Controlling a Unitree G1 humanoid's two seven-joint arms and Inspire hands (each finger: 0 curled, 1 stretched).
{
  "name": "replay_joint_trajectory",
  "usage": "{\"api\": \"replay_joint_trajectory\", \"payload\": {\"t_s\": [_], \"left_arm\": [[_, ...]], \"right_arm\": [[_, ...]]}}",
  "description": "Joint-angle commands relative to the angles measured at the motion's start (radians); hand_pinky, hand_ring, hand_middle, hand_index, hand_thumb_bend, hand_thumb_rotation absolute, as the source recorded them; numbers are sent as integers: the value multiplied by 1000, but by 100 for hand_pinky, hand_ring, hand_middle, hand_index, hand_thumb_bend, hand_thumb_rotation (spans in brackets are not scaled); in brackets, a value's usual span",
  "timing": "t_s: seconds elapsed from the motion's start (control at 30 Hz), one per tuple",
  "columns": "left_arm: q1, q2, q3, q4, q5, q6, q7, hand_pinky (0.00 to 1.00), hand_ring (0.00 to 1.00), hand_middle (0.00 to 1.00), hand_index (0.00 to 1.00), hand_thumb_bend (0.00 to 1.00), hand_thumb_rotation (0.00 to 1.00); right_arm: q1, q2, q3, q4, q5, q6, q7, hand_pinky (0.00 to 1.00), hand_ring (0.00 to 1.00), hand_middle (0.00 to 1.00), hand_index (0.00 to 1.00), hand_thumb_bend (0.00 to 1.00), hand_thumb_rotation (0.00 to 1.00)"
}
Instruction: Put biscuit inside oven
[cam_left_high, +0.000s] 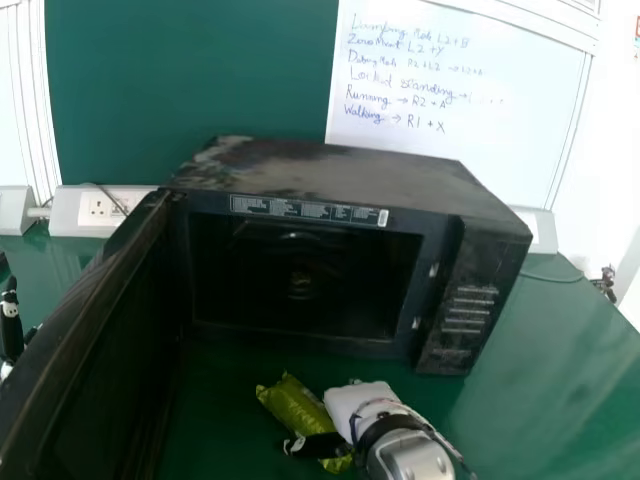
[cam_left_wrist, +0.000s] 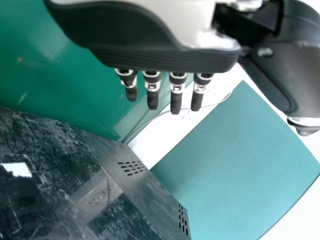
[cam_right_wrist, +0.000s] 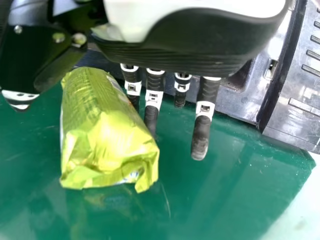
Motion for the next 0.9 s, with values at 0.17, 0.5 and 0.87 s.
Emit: {"api": "replay_joint_trajectory", "payload": {"t_s": [0.17, 0.5, 0.87], "left_arm": [[3, 7, -3, -10, -10, -1, -10, 68, 74, 78, 78, 61, 2], [2, 2, -2, -14, -14, -1, 1, 68, 74, 77, 77, 63, 0], [3, 2, 0, -19, -18, 1, 4, 68, 75, 78, 78, 60, 1]], "right_arm": [[25, 10, 2, 73, -41, -21, -28, 30, 41, 56, 83, 88, 21], [37, 18, -5, 96, -53, -29, -49, 26, 38, 54, 82, 75, 13], [37, 30, -11, 105, -62, -31, -37, 29, 40, 55, 82, 79, 16]]}}
